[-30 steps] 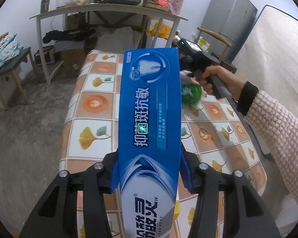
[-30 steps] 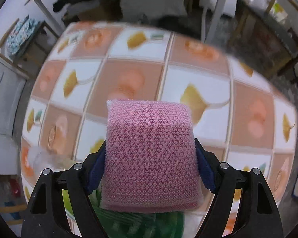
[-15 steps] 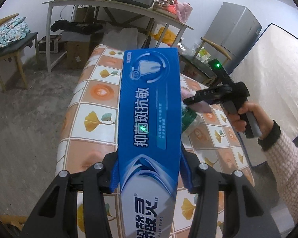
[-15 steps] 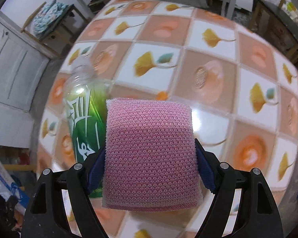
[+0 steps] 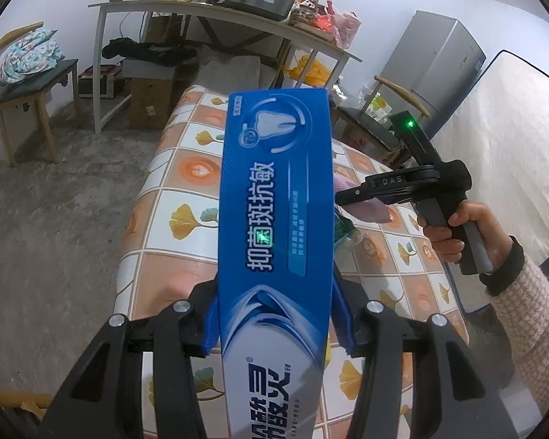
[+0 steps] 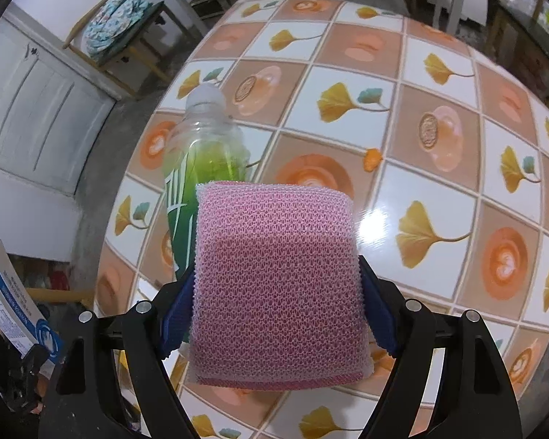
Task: Collect trash
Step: 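Hold the toothpaste box and pink sponge raised above the table, then carry the toothpaste box and pink sponge over the blue wastebasket with both tools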
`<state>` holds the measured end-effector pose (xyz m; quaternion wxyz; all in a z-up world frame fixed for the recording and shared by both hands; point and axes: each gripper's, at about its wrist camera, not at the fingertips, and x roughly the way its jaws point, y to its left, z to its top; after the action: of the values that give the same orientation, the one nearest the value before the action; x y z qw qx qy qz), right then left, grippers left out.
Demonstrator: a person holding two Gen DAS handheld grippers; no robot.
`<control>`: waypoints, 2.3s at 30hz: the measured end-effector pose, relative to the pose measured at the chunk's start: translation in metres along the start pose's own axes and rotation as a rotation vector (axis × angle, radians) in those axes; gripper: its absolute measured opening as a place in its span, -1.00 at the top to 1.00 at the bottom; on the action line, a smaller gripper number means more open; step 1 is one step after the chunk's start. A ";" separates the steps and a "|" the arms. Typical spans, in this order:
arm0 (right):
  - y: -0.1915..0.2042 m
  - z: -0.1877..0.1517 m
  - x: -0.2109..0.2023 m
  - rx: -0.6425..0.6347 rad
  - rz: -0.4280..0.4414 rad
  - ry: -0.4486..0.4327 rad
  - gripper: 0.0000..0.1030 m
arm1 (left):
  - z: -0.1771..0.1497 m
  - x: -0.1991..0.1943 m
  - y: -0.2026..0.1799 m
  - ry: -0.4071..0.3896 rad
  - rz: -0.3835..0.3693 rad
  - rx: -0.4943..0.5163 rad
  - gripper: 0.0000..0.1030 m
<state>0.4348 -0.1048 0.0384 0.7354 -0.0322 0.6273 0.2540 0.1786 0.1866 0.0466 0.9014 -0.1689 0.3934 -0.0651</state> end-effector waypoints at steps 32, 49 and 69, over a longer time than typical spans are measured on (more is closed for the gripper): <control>-0.054 0.007 0.011 0.194 0.140 -0.072 -0.47 | 0.054 0.070 0.000 0.091 -0.170 -0.197 0.07; -0.094 0.003 0.048 0.441 0.613 -0.005 -0.45 | 0.094 0.216 0.001 0.363 -0.208 -0.492 0.12; -0.099 -0.107 0.008 0.480 0.811 0.023 -0.44 | -0.002 0.155 -0.081 0.533 -0.255 -0.318 0.14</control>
<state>0.3798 -0.2277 -0.0189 0.5564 0.3835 0.6384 0.3684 0.2840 0.0712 -0.0325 0.7138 -0.3322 0.5962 -0.1569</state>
